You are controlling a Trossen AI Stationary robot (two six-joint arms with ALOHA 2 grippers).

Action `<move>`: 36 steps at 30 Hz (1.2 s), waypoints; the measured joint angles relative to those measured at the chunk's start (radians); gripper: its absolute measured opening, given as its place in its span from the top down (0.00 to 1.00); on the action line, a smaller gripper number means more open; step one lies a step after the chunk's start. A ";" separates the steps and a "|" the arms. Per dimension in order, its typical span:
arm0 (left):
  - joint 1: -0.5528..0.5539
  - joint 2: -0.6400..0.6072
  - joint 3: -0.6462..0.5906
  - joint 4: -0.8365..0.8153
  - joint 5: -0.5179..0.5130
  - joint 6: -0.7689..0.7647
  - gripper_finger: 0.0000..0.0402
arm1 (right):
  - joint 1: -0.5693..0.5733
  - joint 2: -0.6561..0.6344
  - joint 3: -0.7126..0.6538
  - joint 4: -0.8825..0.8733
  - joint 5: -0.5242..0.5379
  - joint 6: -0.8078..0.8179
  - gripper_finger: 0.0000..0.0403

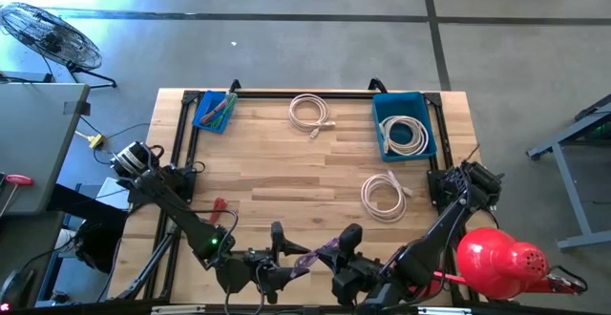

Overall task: Pick & Place USB Port
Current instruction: Put the purple USB cable into the left blue bin

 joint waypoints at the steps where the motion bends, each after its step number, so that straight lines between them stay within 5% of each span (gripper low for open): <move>1: 0.000 0.000 0.000 -0.002 0.000 0.000 0.43 | -0.005 0.000 0.000 0.000 -0.008 0.006 1.00; 15: 0.000 -0.001 0.000 -0.004 -0.114 0.000 0.43 | -0.033 0.000 0.000 0.030 -0.075 -0.001 1.00; 26: 0.028 -0.002 0.000 -0.003 -0.056 -0.003 0.46 | -0.067 0.000 0.000 0.062 -0.145 -0.039 1.00; 30: 0.026 -0.002 0.000 -0.009 -0.063 0.000 0.58 | -0.075 0.000 0.000 0.043 -0.172 -0.012 1.00; 36: 0.025 -0.002 0.000 -0.045 -0.087 -0.010 0.92 | -0.096 0.000 0.000 0.015 -0.270 0.036 0.96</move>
